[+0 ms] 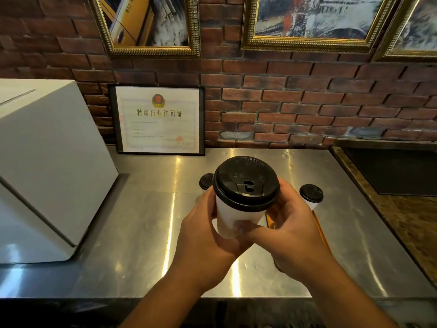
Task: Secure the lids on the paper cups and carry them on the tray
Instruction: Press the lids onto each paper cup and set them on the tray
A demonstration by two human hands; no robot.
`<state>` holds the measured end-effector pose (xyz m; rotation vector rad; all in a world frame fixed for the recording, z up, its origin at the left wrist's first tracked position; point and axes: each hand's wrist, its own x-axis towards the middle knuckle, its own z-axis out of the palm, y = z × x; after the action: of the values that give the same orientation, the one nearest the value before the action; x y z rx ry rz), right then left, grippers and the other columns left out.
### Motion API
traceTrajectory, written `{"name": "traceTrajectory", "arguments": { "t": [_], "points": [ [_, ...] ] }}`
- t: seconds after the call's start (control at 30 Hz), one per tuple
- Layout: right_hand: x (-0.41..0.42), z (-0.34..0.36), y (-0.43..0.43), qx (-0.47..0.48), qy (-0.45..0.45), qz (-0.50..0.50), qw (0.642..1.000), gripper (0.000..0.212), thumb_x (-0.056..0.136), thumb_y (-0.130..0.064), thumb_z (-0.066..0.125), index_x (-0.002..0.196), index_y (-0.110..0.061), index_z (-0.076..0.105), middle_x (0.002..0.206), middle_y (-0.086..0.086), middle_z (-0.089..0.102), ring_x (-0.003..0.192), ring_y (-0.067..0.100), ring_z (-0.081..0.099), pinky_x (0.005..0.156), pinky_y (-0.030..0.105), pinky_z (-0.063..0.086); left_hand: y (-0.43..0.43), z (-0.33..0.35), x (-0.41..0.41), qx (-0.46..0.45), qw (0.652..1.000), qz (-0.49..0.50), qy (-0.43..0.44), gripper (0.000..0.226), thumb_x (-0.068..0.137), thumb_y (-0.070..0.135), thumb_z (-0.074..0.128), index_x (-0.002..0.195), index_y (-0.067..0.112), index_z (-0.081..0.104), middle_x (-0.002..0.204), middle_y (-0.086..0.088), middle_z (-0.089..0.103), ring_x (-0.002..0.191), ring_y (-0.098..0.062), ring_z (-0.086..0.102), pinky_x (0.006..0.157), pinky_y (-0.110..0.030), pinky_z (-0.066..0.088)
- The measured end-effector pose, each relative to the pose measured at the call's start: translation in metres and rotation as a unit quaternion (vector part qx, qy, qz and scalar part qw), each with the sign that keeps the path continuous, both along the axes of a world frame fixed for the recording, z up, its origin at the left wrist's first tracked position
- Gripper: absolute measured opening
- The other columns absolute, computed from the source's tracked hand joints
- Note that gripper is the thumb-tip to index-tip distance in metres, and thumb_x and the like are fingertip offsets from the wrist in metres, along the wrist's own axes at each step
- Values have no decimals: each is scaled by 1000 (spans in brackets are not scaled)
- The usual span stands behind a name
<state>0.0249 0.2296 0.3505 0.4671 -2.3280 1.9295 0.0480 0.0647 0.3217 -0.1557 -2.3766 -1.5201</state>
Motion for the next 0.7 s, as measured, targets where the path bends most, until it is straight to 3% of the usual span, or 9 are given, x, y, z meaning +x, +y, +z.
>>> {"name": "traceTrajectory", "arguments": {
  "t": [0.07,0.13,0.27,0.37,0.47,0.53,0.63,0.7],
  "points": [
    [1,0,1,-1,4,6,1000,86,66,-11,99,113,-71,59,124,-31,70,117,-13,62,79,0,49,2,2,-1,17,1000,2,5,76,61,72,77,129,60,45,119,57,51,117,22,53,78,9,38],
    [1,2,1,-4,10,-5,1000,83,64,-17,100,114,-70,60,124,-31,70,116,-13,63,79,1,49,3,4,-1,29,999,10,12,78,58,83,68,128,59,45,118,62,47,118,27,49,77,9,36],
    [0,5,0,-27,8,-22,999,78,49,-42,93,116,-67,62,124,-28,72,115,-9,65,77,7,55,5,8,2,31,999,6,15,84,56,99,64,132,75,36,126,54,50,123,21,50,79,9,37],
    [0,5,-1,-37,9,-17,999,78,51,-42,94,118,-67,61,125,-27,71,117,-8,65,78,8,55,5,10,3,23,1000,3,12,78,57,97,65,127,81,35,123,54,52,121,21,51,77,8,37],
    [2,5,-2,-37,7,0,999,80,57,-40,95,127,-60,60,129,-25,70,120,-4,65,84,9,56,2,7,2,14,1000,-2,5,77,61,80,74,130,70,42,124,48,56,120,18,53,79,7,39],
    [2,6,-2,-40,7,10,999,80,60,-38,95,130,-57,61,130,-23,71,122,-1,65,87,11,56,1,5,1,8,1000,2,2,78,61,79,76,130,66,44,122,46,57,120,17,54,80,7,40],
    [1,7,-2,-42,15,9,999,78,60,-37,96,126,-58,63,129,-21,72,122,0,66,87,11,56,3,3,1,10,1000,0,1,83,61,74,83,130,74,38,125,47,55,122,17,52,76,7,39],
    [0,7,-3,-44,16,-2,999,79,55,-41,96,124,-58,63,127,-21,72,121,1,66,87,14,58,5,4,2,20,1000,0,0,87,58,84,79,131,79,32,127,48,52,123,21,49,73,8,37]
  ]
}}
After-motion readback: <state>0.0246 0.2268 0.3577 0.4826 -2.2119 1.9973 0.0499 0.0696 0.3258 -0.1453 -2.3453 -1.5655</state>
